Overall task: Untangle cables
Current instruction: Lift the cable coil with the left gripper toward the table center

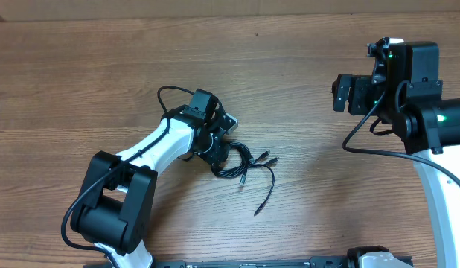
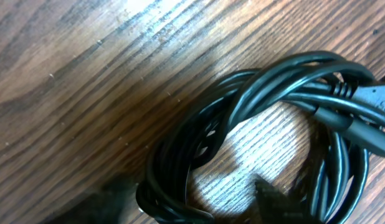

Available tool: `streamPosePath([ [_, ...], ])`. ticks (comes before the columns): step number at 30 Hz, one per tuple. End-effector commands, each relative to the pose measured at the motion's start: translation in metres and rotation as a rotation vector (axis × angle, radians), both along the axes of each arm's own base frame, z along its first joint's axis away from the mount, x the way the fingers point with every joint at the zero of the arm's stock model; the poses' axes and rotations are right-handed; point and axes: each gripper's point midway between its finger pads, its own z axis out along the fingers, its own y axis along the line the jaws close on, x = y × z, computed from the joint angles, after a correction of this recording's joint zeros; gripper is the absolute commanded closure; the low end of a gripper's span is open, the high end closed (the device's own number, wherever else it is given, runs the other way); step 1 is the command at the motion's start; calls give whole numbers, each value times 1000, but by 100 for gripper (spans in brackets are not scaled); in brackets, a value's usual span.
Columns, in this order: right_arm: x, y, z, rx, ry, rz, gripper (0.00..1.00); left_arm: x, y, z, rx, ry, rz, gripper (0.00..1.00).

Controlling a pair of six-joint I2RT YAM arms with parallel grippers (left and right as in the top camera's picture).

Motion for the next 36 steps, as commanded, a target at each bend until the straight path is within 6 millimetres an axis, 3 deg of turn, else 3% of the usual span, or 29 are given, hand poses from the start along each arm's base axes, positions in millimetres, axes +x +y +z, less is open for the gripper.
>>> streamPosePath([
  [1, 3, 3, 10, 4, -27, 12, 0, -6, -3, -7, -6, 32, 6, 73],
  [3, 3, 3, 10, 4, -28, 12, 0, -6, -3, -7, -6, 33, 9, 86],
  [7, 3, 3, 11, 4, -29, 12, 0, -6, -3, -7, -6, 33, 9, 96],
  [21, 6, 3, 13, 6, -47, 12, 0, 3, -8, -1, -28, 16, 47, 96],
  [36, 6, 3, 13, 6, -45, 12, 0, 59, -32, 60, -104, -132, 58, 96],
])
